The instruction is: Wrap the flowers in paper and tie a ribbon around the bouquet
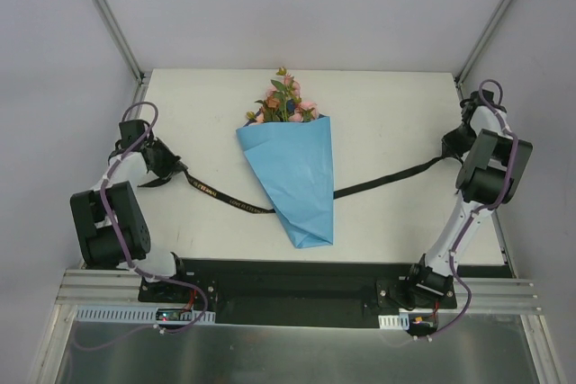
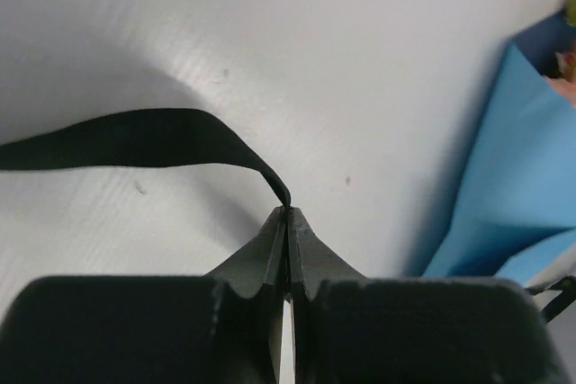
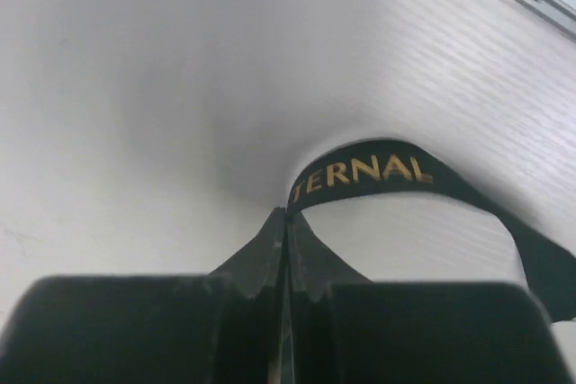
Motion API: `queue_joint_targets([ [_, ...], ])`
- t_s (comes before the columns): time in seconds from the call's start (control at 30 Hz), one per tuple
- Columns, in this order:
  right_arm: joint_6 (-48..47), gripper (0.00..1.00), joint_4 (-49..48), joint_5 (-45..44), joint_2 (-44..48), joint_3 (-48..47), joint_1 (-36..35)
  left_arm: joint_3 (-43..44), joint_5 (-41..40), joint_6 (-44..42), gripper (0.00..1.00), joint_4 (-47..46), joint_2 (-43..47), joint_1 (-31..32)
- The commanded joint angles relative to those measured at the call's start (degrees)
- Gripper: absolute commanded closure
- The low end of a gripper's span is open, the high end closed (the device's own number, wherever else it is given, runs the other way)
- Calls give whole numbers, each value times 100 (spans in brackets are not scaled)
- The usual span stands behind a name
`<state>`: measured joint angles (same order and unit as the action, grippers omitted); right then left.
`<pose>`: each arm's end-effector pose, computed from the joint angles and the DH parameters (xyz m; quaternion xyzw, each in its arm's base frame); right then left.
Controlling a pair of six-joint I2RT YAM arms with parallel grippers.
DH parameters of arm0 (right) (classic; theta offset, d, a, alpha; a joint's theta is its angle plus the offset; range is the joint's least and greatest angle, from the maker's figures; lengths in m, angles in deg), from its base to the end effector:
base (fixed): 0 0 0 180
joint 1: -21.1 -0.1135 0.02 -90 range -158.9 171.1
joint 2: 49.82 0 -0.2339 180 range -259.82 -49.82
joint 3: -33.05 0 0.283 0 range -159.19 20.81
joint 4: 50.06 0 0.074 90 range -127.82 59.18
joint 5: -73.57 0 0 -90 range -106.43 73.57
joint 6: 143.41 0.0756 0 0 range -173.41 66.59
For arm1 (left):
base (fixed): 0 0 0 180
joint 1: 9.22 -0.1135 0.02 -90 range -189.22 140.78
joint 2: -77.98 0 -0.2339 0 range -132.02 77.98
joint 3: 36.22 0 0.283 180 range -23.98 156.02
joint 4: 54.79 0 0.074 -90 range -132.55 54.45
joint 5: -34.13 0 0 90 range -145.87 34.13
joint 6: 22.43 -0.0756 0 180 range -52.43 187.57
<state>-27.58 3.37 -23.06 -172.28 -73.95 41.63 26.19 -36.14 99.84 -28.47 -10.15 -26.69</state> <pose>0.4390 -0.1737 0.0963 0.3961 0.8980 -0.0483 0.1853 0.3478 0.0827 0.1100 -0.3413 0.8687 -0.2019 0.2969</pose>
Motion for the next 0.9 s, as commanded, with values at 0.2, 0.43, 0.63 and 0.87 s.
queue_joint_targets([
  [0.2, -1228, 100, -813, -392, 2443, 598, -1655, -429, 286, -107, 100, -354, 1720, 534],
  [0.43, -1818, 99, -2209, -31, 3948, 1574, -4625, -1113, 602, 95, 100, -591, 2379, 526],
  [0.63, -1904, 100, -3126, 1005, 2828, 917, -6376, -1580, 638, 288, 100, -679, 2950, 526],
  [0.87, -1906, 100, -3485, 1735, 1104, -287, -7273, -2169, 919, 596, 100, -679, 3680, 526],
])
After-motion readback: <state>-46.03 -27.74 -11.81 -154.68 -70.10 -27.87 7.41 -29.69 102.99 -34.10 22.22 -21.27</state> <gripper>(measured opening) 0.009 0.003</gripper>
